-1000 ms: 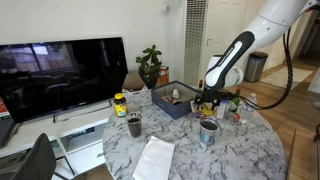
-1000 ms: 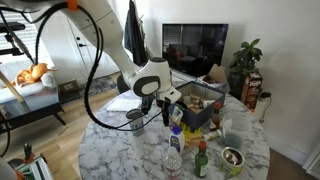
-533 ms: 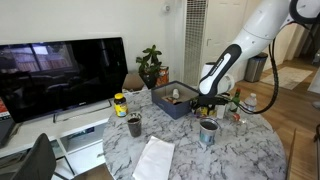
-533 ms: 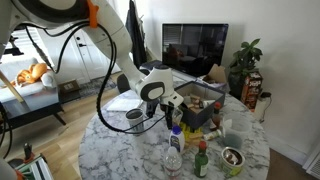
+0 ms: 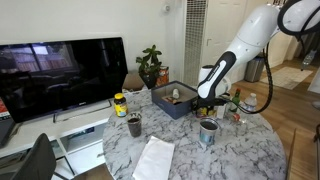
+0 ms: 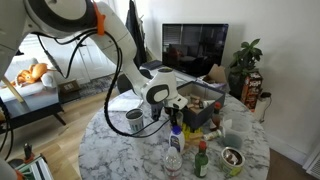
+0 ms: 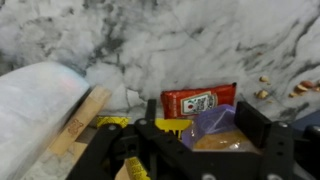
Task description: Place the metal cup upright then put two red packets into it
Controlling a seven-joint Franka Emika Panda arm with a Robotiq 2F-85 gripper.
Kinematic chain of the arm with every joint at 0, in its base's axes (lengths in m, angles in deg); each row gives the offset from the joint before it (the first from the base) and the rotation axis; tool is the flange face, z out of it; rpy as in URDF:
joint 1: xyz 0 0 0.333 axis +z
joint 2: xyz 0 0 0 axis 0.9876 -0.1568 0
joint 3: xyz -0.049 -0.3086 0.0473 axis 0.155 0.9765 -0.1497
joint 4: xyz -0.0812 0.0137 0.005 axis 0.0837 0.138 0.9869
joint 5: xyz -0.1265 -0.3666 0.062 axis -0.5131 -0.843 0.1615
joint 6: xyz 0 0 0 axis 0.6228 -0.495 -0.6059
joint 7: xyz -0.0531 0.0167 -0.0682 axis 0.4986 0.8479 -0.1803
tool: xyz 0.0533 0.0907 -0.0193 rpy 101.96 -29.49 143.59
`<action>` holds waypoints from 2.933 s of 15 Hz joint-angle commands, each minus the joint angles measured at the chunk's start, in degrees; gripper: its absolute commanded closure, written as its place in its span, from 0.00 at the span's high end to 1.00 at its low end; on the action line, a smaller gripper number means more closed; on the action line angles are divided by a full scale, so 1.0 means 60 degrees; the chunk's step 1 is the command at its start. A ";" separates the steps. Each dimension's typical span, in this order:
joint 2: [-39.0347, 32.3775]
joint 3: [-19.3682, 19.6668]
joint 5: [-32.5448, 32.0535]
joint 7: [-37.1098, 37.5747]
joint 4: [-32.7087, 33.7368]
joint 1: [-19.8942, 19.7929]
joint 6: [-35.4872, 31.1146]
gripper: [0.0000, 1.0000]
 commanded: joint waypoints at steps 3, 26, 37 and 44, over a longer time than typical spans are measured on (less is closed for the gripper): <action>-0.0384 0.0070 -0.0220 0.0044 0.0411 0.0057 0.0504 0.75; -0.0595 -0.0149 -0.0548 -0.0273 0.0878 -0.0056 0.1066 0.34; 0.1167 -0.0224 -0.0633 -0.0910 -0.0284 -0.0392 0.2779 0.00; 0.4128 -0.1195 -0.0569 -0.3283 -0.2558 -0.0727 0.3586 0.01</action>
